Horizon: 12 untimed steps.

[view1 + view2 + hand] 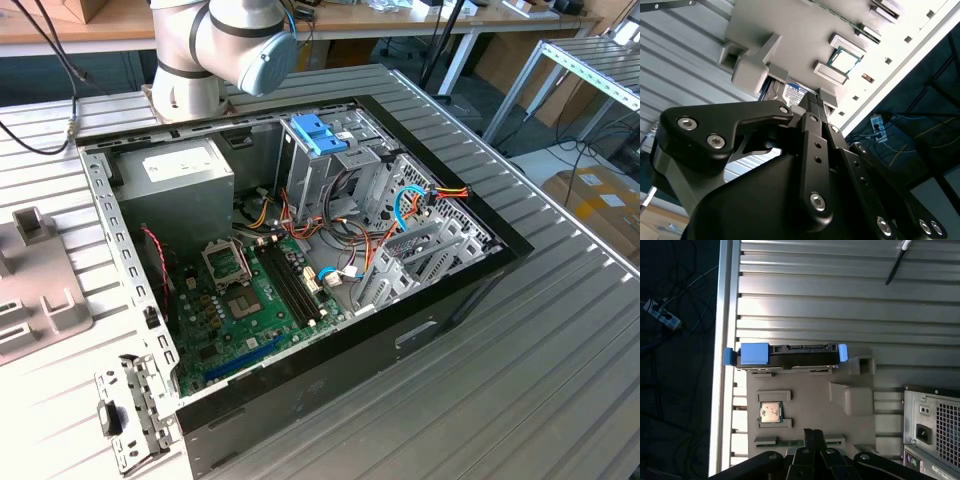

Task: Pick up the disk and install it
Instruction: 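Pick up the disk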

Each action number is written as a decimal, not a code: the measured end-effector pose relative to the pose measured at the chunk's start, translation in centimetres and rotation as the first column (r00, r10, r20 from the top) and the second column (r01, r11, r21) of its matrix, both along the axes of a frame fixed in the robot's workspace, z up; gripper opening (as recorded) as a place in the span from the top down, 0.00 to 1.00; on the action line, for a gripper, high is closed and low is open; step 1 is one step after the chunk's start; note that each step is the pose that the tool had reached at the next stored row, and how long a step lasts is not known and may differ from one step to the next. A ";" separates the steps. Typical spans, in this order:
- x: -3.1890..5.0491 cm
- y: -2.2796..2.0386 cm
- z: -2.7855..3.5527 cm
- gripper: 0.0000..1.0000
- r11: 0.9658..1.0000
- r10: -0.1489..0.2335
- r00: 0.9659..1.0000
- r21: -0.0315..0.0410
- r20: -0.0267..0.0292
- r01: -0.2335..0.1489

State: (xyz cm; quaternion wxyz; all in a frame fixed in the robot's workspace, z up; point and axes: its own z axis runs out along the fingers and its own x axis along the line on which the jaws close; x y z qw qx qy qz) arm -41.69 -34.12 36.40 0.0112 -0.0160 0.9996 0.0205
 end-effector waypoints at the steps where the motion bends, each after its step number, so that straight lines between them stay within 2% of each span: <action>1: 0.01 0.00 0.00 0.89 1.000 0.006 1.000 0.000 0.000 -0.006; 5: 0.02 0.02 0.00 0.89 1.000 0.031 1.000 0.000 0.000 -0.031; 12: 0.04 0.04 0.00 0.89 0.997 0.082 0.997 0.000 0.000 -0.082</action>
